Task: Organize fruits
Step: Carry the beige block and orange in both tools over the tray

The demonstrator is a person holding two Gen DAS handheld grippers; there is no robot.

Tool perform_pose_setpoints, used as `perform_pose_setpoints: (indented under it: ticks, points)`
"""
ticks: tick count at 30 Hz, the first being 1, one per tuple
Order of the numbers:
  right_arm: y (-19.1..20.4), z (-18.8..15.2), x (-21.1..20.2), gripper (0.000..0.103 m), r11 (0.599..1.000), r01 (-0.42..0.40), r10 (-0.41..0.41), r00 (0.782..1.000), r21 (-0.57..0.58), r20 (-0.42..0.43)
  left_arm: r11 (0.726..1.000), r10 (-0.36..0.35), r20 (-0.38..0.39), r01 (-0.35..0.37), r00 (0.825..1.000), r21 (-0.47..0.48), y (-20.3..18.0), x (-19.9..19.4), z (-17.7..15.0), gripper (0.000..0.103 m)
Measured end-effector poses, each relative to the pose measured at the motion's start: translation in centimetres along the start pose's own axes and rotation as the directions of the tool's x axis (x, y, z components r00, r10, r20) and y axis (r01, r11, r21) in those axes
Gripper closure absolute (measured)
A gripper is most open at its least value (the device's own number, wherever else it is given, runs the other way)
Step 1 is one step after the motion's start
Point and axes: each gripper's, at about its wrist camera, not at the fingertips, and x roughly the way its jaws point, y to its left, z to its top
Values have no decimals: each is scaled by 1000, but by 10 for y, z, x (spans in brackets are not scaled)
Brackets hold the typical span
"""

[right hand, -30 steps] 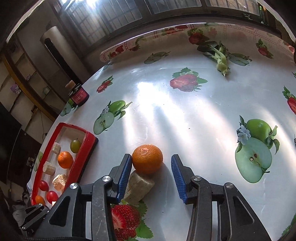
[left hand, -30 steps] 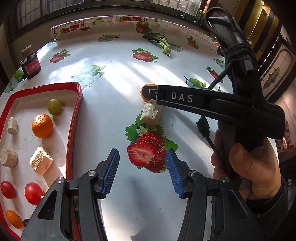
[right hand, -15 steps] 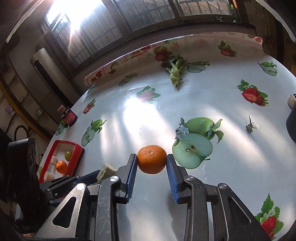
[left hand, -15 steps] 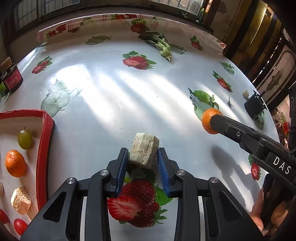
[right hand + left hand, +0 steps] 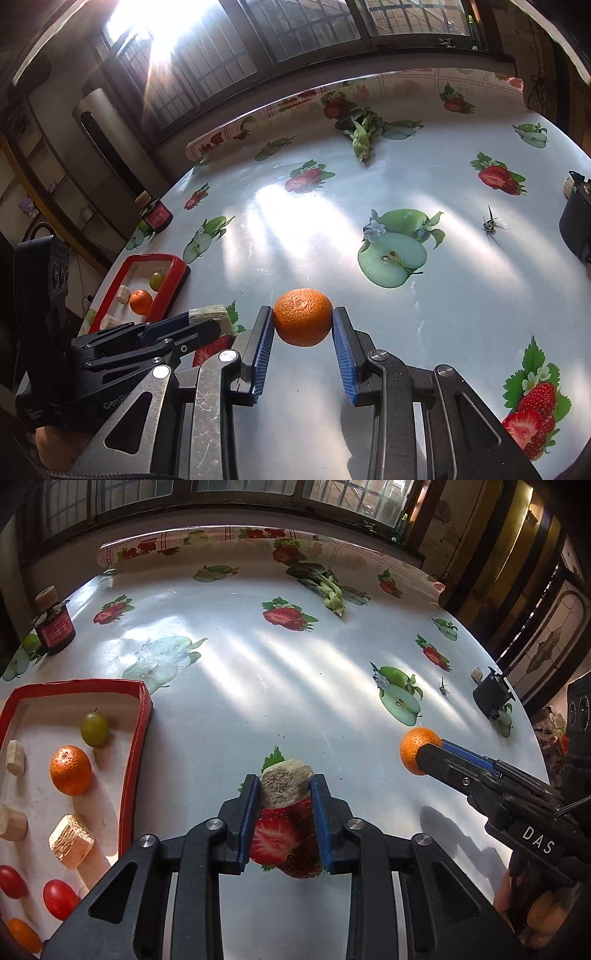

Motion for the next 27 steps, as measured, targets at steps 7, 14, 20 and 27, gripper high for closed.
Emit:
perform_pose_setpoints:
  ticks: [7,14,20,27]
  points:
    - [25,-11,0,70,999,-18,18,1000,-40,-10,999,34,20,-33,999,-42,23,-19,-12,79]
    - [49,-20,-1,70,996,-36,35,999,-80,-15,997,43,48,-40,998,-60,38,-38,-24,79]
    - [63,-27,-5,70,994,-42,40,999,-104,-20,996,49,66,-43,997,-81,51,-51,-33,79]
    - [83,-32,-3,70,989,-57,54,998,-139,-28,993,70,90,-61,993,-103,67,-68,-41,79]
